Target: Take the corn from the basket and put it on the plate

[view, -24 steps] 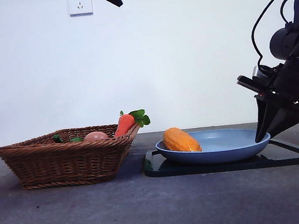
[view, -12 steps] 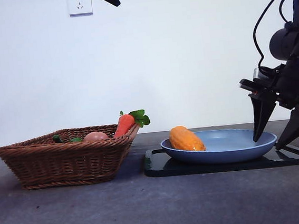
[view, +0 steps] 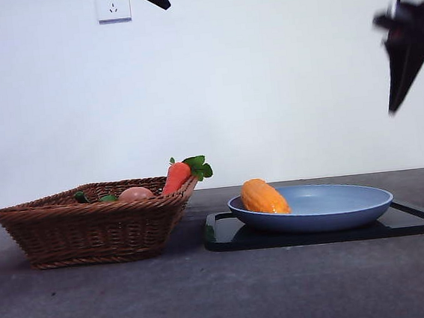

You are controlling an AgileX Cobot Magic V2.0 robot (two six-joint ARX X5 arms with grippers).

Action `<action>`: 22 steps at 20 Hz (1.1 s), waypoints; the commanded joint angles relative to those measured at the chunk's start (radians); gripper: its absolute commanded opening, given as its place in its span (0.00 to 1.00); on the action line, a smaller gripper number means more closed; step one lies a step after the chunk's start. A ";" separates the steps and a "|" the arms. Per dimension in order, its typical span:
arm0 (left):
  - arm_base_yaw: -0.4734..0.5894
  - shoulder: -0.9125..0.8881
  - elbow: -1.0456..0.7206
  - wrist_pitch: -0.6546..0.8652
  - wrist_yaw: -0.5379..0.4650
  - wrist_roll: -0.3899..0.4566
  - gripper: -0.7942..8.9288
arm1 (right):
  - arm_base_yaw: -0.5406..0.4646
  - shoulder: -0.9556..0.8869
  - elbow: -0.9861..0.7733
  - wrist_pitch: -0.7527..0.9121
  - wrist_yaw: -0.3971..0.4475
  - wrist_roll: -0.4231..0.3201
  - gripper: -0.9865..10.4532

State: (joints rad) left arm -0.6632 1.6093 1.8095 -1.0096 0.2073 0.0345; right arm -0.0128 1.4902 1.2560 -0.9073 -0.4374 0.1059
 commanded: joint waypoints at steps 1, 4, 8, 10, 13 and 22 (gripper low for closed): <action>-0.005 0.003 0.030 0.006 -0.002 0.006 0.46 | 0.005 -0.114 0.015 -0.043 -0.018 -0.029 0.32; -0.005 0.003 0.030 0.004 -0.002 0.006 0.46 | 0.040 -0.306 0.015 -0.114 -0.058 -0.036 0.32; -0.005 0.003 0.030 0.003 -0.002 0.006 0.39 | 0.090 -0.527 0.015 -0.200 -0.063 -0.036 0.30; -0.005 0.003 0.030 -0.003 -0.002 0.006 0.28 | 0.099 -0.607 0.015 -0.250 -0.059 -0.044 0.21; -0.005 0.003 0.030 -0.018 -0.002 0.006 0.08 | 0.101 -0.685 0.015 -0.291 -0.059 -0.119 0.09; -0.005 0.003 0.030 0.000 -0.002 0.007 0.09 | 0.101 -0.708 0.015 -0.298 -0.060 -0.115 0.09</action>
State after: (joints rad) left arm -0.6632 1.6093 1.8095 -1.0176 0.2077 0.0345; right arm 0.0849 0.7776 1.2560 -1.2129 -0.4969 0.0002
